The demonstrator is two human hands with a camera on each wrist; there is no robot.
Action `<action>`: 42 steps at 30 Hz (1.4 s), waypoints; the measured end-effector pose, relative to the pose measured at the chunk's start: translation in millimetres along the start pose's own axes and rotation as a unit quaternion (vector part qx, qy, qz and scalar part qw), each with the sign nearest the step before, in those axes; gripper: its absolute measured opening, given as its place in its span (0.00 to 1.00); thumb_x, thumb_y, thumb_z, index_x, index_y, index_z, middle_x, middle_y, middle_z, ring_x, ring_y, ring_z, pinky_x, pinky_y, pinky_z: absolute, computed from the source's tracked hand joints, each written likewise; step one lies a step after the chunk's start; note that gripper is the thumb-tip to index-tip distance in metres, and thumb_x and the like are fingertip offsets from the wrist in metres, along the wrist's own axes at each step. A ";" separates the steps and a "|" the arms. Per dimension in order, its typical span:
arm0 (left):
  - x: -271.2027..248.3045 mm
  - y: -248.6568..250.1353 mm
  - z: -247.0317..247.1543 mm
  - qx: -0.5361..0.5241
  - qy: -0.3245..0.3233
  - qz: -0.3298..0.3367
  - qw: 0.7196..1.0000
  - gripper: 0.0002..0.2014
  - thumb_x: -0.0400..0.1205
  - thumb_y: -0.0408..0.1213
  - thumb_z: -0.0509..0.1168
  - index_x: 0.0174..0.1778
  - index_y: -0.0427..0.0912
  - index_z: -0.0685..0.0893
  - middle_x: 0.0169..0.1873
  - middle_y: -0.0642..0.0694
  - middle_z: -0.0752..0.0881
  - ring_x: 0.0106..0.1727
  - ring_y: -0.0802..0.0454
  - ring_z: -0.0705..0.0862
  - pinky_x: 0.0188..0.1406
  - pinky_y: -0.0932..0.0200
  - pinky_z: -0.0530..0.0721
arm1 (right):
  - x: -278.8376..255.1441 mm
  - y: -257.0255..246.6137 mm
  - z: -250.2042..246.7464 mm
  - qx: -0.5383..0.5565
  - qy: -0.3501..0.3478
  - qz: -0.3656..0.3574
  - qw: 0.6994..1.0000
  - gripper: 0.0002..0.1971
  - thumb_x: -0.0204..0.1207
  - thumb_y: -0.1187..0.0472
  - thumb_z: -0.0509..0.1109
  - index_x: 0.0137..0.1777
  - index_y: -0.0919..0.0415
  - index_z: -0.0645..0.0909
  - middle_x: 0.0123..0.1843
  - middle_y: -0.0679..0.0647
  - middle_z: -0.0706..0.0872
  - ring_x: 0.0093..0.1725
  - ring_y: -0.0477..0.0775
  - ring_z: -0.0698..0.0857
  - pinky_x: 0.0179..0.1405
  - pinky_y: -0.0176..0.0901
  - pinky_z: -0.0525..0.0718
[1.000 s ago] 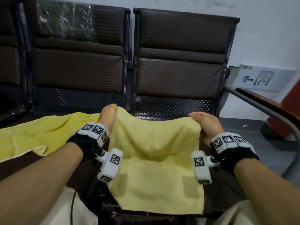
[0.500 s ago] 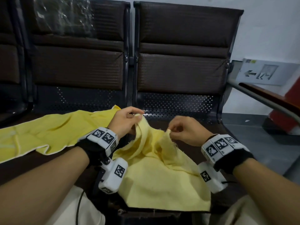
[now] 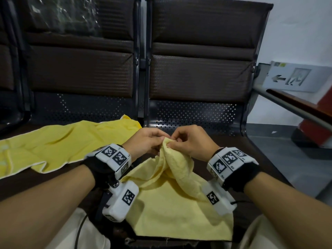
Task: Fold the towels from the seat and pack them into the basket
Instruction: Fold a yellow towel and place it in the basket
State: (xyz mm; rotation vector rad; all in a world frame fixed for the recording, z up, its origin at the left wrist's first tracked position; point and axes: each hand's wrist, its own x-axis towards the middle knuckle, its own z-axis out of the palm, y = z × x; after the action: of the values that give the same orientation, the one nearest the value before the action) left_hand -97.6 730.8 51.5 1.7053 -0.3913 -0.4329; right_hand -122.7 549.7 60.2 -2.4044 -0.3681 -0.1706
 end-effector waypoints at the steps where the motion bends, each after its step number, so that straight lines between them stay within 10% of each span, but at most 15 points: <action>1: 0.3 0.3 0.5 -0.001 0.000 -0.003 1.000 0.10 0.84 0.29 0.58 0.49 0.37 0.85 0.41 0.36 0.86 0.39 0.45 0.83 0.35 0.60 0.86 | 0.9 0.1 0.9 -0.005 0.003 0.003 1.000 0.06 0.68 0.52 0.79 0.35 0.48 0.84 0.25 0.40 0.79 0.28 0.32 0.77 0.28 0.24 0.72; 9: -2.0 -2.8 -2.9 0.074 0.010 0.022 0.997 0.07 0.77 0.29 0.69 0.46 0.44 0.88 0.37 0.38 0.89 0.40 0.45 0.85 0.46 0.46 0.85 | 0.0 0.8 3.9 0.012 -0.012 0.027 0.999 0.10 0.69 0.47 0.77 0.38 0.53 0.84 0.30 0.43 0.82 0.29 0.33 0.79 0.25 0.23 0.72; 13: -5.6 0.2 -11.5 0.116 0.076 0.067 0.988 0.11 0.80 0.26 0.63 0.46 0.49 0.82 0.28 0.55 0.83 0.31 0.56 0.79 0.35 0.57 0.78 | -4.9 0.9 -0.7 -0.025 -0.175 0.044 0.983 0.17 0.78 0.44 0.67 0.42 0.59 0.85 0.36 0.50 0.84 0.35 0.45 0.80 0.38 0.44 0.80; 16: -13.4 1.6 -20.2 0.140 0.086 0.091 0.982 0.12 0.79 0.27 0.61 0.50 0.51 0.80 0.24 0.53 0.76 0.26 0.56 0.72 0.27 0.63 0.71 | -6.9 5.0 -16.1 -0.164 -0.243 0.048 0.955 0.24 0.77 0.37 0.63 0.33 0.58 0.80 0.29 0.48 0.78 0.29 0.45 0.75 0.32 0.40 0.73; 22: -28.1 10.4 -28.7 0.198 0.123 0.147 0.961 0.13 0.79 0.28 0.64 0.46 0.54 0.86 0.38 0.53 0.88 0.40 0.54 0.85 0.38 0.65 0.80 | -10.5 -0.5 -44.8 -0.235 -0.156 0.002 0.959 0.13 0.71 0.42 0.73 0.41 0.50 0.78 0.35 0.44 0.83 0.35 0.42 0.80 0.32 0.29 0.68; 26: -34.3 11.9 -29.0 0.225 0.137 0.177 0.948 0.12 0.78 0.29 0.64 0.42 0.53 0.87 0.26 0.60 0.84 0.28 0.66 0.78 0.28 0.76 0.72 | -16.4 -7.6 -29.9 -0.252 -0.156 0.023 0.955 0.19 0.73 0.56 0.71 0.63 0.51 0.74 0.47 0.51 0.83 0.46 0.54 0.82 0.42 0.42 0.79; 31: -39.7 16.7 -31.4 0.254 0.177 0.228 0.923 0.11 0.76 0.30 0.65 0.41 0.54 0.86 0.23 0.55 0.81 0.25 0.61 0.75 0.26 0.74 0.70 | -20.0 -13.9 -29.3 -0.257 -0.161 0.016 0.953 0.07 0.77 0.59 0.64 0.44 0.61 0.82 0.44 0.56 0.83 0.43 0.53 0.81 0.45 0.48 0.80; 36: -52.1 24.9 -35.3 0.228 0.222 0.246 0.915 0.10 0.76 0.31 0.64 0.42 0.52 0.86 0.29 0.53 0.85 0.28 0.60 0.78 0.28 0.73 0.73 | -32.1 -16.7 -39.5 -0.121 -0.139 0.034 0.982 0.07 0.84 0.61 0.56 0.48 0.54 0.75 0.50 0.49 0.74 0.51 0.48 0.75 0.54 0.42 0.74; 42: -59.7 52.2 -33.8 0.237 0.241 0.241 0.910 0.08 0.77 0.31 0.63 0.45 0.47 0.86 0.29 0.49 0.83 0.25 0.62 0.75 0.24 0.74 0.69 | -29.0 -52.0 -81.3 -0.169 -0.014 0.004 0.986 0.07 0.80 0.61 0.66 0.44 0.50 0.83 0.35 0.41 0.85 0.36 0.36 0.82 0.31 0.23 0.73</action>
State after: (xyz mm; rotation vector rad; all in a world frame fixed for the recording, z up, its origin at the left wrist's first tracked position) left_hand -134.0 779.8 112.4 2.0198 -0.5598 0.4822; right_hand -168.2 527.6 147.3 -2.7441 -0.3648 -0.2099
